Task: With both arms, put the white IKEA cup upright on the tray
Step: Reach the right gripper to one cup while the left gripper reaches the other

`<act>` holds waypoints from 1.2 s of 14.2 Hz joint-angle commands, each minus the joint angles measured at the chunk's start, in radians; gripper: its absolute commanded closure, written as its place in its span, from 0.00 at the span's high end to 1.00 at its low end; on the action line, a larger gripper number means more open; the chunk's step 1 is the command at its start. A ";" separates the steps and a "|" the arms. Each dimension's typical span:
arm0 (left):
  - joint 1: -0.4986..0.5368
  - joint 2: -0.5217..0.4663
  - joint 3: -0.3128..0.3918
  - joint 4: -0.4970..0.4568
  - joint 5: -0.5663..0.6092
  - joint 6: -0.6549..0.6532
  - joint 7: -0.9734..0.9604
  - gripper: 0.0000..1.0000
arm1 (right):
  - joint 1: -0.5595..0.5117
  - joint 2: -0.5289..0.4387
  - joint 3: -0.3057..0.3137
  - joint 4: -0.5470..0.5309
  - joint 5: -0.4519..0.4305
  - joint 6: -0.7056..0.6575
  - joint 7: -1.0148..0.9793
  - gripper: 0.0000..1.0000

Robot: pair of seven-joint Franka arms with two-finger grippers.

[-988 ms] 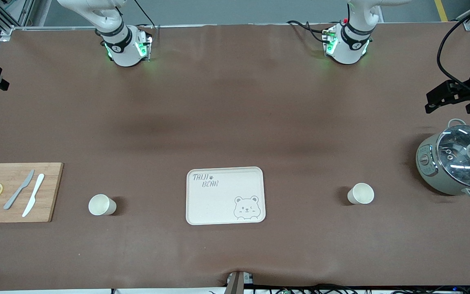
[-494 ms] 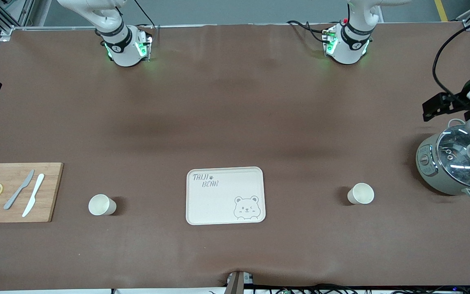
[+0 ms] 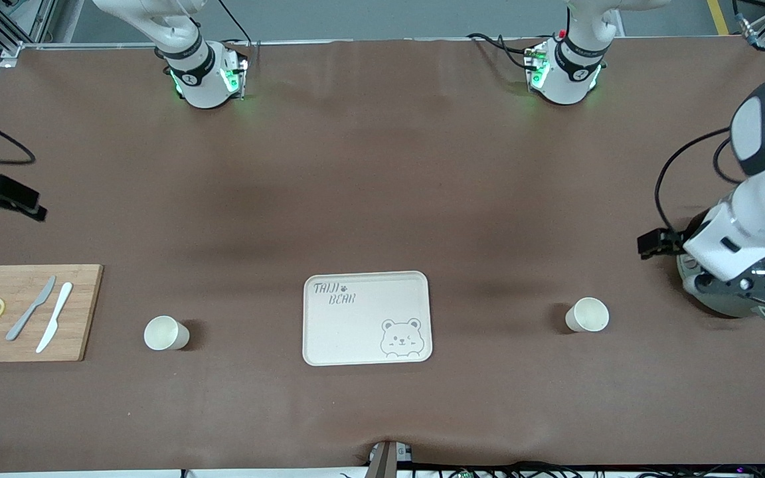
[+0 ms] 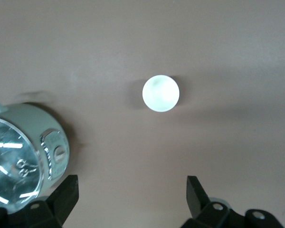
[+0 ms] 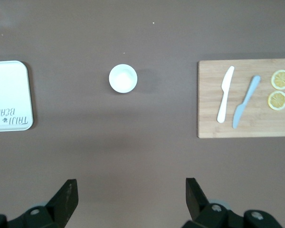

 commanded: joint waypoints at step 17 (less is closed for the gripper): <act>0.025 0.370 -0.002 0.011 -0.005 0.333 0.042 1.00 | 0.015 0.428 0.003 0.030 -0.025 0.410 0.000 1.00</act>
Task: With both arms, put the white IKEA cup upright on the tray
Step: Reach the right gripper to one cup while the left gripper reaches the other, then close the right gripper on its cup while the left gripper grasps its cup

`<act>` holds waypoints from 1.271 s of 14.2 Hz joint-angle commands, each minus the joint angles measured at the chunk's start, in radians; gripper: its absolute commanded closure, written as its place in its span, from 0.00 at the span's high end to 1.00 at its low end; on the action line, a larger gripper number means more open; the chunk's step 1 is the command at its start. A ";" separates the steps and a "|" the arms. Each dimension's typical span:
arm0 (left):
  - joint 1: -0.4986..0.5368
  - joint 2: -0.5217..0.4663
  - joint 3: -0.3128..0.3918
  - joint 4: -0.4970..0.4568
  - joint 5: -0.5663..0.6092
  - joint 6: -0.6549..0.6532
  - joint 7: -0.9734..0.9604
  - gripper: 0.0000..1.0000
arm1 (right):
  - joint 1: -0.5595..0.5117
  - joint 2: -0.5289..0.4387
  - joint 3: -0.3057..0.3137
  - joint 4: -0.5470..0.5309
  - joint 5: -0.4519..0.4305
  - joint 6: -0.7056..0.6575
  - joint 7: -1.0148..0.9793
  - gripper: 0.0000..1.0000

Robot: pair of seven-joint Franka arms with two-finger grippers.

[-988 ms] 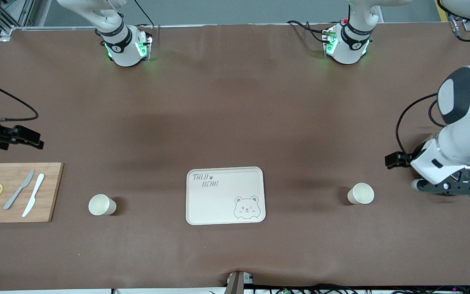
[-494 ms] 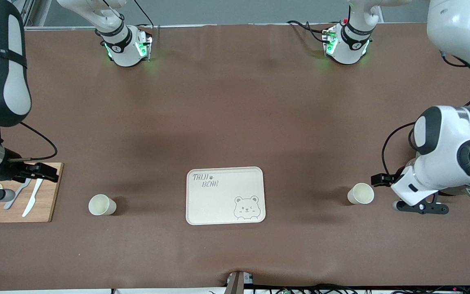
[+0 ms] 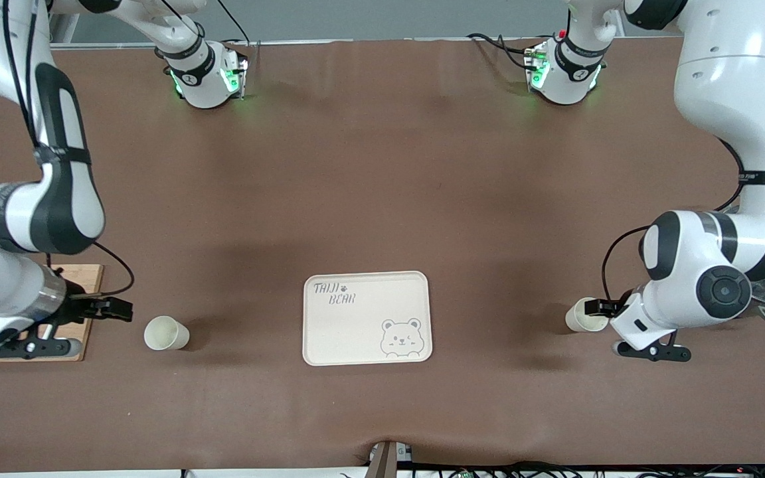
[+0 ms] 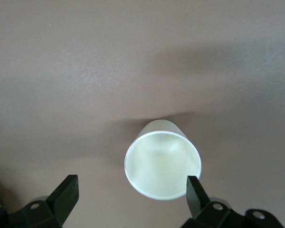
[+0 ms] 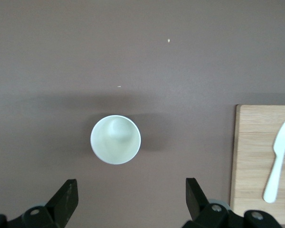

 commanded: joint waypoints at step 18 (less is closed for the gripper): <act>-0.003 0.088 -0.003 0.036 -0.024 0.028 0.015 0.00 | -0.012 0.178 0.000 0.026 -0.058 0.158 -0.013 1.00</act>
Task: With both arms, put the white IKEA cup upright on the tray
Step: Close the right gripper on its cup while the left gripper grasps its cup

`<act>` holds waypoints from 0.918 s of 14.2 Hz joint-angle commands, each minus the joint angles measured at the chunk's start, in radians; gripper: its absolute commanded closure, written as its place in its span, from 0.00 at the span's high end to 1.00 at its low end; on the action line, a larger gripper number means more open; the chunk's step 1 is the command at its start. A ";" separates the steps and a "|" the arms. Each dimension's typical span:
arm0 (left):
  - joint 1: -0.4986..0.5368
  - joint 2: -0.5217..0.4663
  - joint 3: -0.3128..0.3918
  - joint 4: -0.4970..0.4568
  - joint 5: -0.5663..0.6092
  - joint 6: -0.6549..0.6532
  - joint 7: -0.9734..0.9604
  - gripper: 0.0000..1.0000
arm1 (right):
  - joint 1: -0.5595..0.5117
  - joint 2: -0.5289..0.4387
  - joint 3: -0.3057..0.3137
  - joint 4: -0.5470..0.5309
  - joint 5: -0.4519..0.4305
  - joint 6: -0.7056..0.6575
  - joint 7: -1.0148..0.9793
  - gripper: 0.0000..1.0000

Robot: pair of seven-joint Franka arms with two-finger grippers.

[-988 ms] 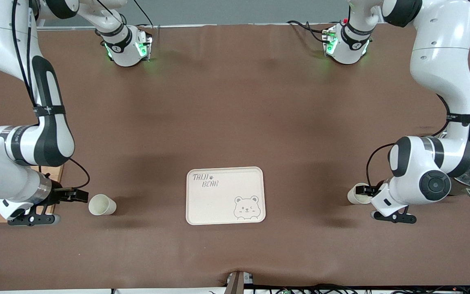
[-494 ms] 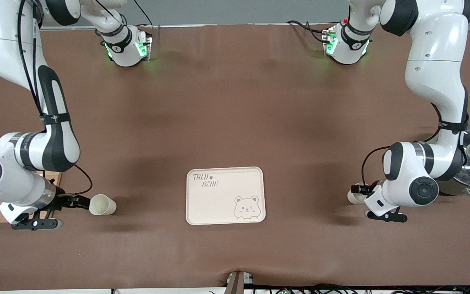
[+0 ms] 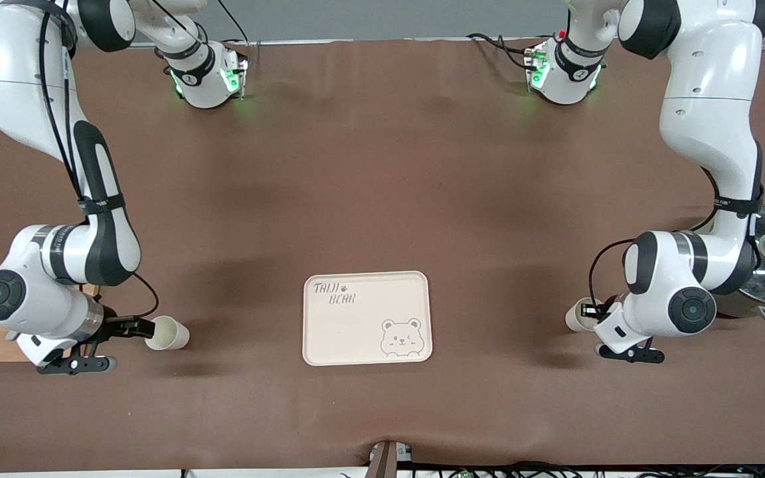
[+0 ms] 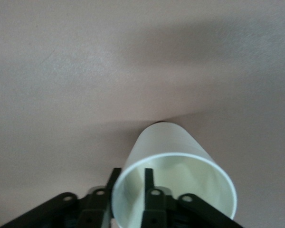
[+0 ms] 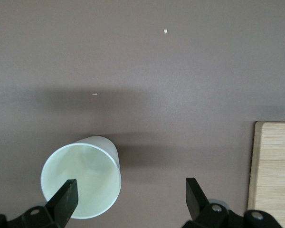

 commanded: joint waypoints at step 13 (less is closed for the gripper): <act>-0.042 -0.071 -0.095 0.058 -0.015 -0.001 -0.126 0.00 | -0.004 0.100 0.011 0.020 -0.003 0.050 -0.001 1.00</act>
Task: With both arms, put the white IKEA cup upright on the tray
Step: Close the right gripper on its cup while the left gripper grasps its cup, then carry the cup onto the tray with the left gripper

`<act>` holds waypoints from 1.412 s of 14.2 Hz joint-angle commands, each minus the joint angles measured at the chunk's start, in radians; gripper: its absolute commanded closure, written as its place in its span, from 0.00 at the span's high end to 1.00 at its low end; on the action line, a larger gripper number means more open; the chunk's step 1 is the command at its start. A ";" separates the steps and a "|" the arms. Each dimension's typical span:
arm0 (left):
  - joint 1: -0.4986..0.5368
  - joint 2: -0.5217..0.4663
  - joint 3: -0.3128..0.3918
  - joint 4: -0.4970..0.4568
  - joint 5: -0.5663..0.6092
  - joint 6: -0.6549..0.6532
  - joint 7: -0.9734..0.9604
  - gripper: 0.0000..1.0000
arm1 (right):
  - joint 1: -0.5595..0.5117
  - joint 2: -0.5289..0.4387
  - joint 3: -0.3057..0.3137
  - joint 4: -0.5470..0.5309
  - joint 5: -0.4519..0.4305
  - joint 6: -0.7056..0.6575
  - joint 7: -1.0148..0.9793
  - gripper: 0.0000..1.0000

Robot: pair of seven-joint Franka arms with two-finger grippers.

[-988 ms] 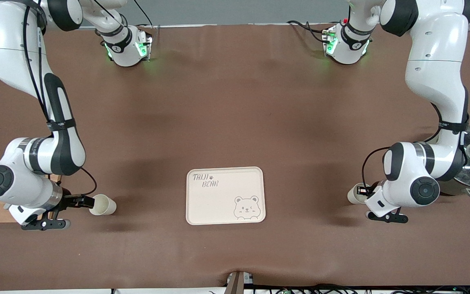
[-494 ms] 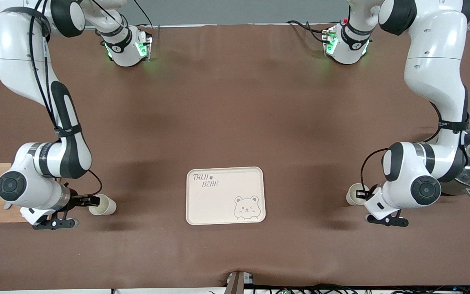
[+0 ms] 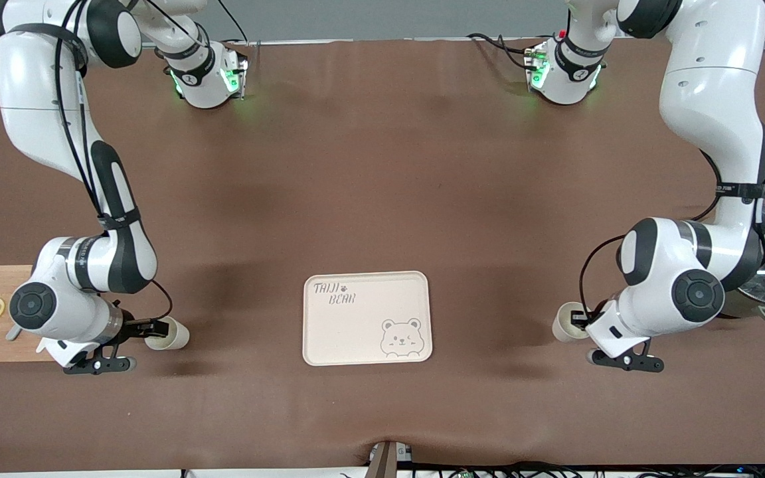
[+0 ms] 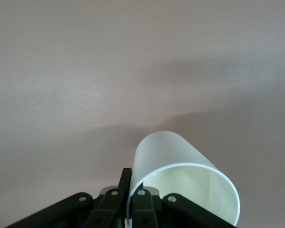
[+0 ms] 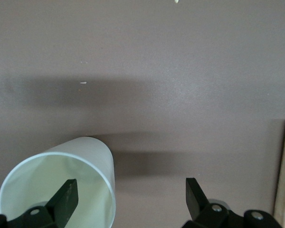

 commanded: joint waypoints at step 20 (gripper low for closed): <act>-0.406 0.067 -0.007 0.043 -0.073 0.103 -0.857 0.00 | 0.062 0.004 0.020 0.075 0.039 -0.146 0.142 0.00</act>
